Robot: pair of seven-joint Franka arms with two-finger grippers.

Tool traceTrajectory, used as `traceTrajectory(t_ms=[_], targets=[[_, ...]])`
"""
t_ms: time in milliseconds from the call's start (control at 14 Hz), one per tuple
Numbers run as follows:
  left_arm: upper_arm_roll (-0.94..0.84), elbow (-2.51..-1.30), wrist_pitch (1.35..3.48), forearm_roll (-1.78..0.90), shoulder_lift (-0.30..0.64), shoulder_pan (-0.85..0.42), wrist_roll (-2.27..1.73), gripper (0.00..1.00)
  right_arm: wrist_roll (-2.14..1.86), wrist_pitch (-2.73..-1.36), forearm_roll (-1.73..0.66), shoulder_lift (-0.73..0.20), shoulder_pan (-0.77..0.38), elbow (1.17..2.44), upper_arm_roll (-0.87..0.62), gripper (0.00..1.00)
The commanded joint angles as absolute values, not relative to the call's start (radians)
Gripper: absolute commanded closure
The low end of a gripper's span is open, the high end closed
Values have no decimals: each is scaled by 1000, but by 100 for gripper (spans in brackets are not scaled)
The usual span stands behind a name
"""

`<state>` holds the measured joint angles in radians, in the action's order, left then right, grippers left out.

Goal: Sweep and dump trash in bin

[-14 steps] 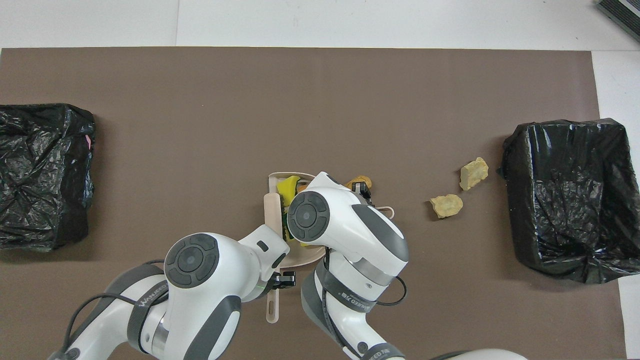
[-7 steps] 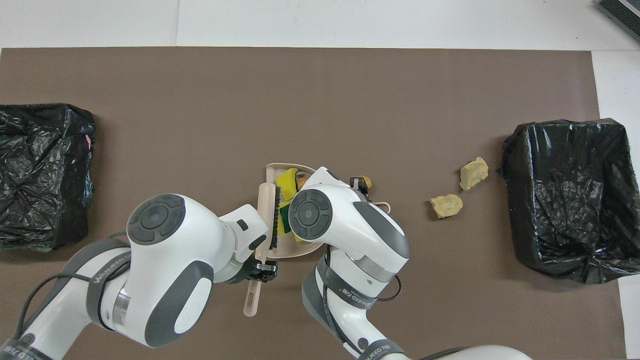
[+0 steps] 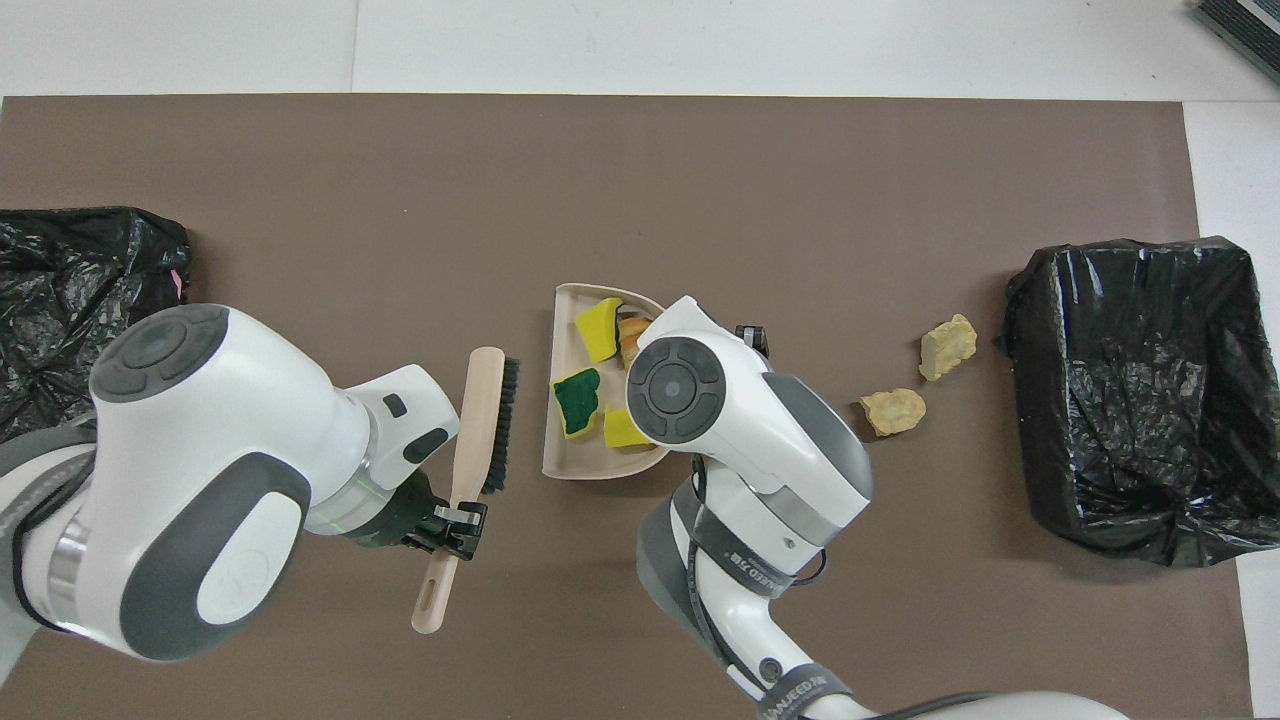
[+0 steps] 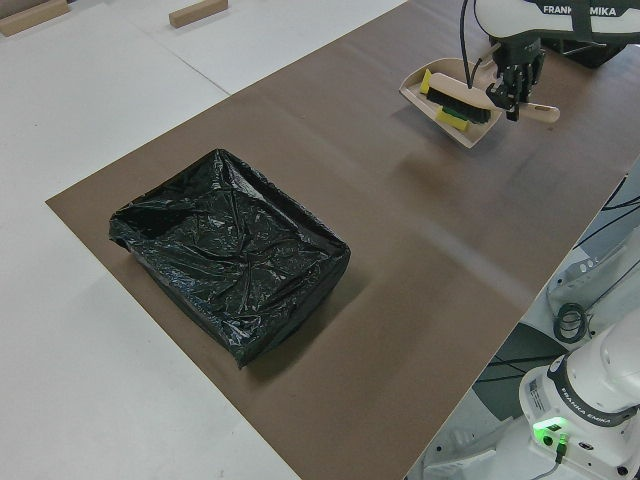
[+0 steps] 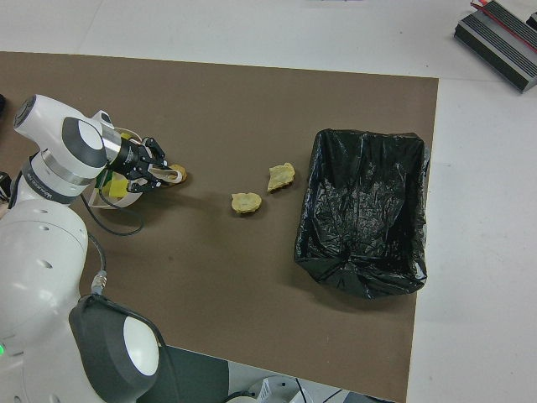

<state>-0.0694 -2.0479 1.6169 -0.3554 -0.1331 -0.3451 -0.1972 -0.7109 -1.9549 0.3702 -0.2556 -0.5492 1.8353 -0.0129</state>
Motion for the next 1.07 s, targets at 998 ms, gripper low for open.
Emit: traceTrajectory(t_ms=[998], targets=[[-107, -2271, 1892, -207, -164, -636, -669, 100, -1457, -1704, 415, 31, 27, 1804, 6, 100]])
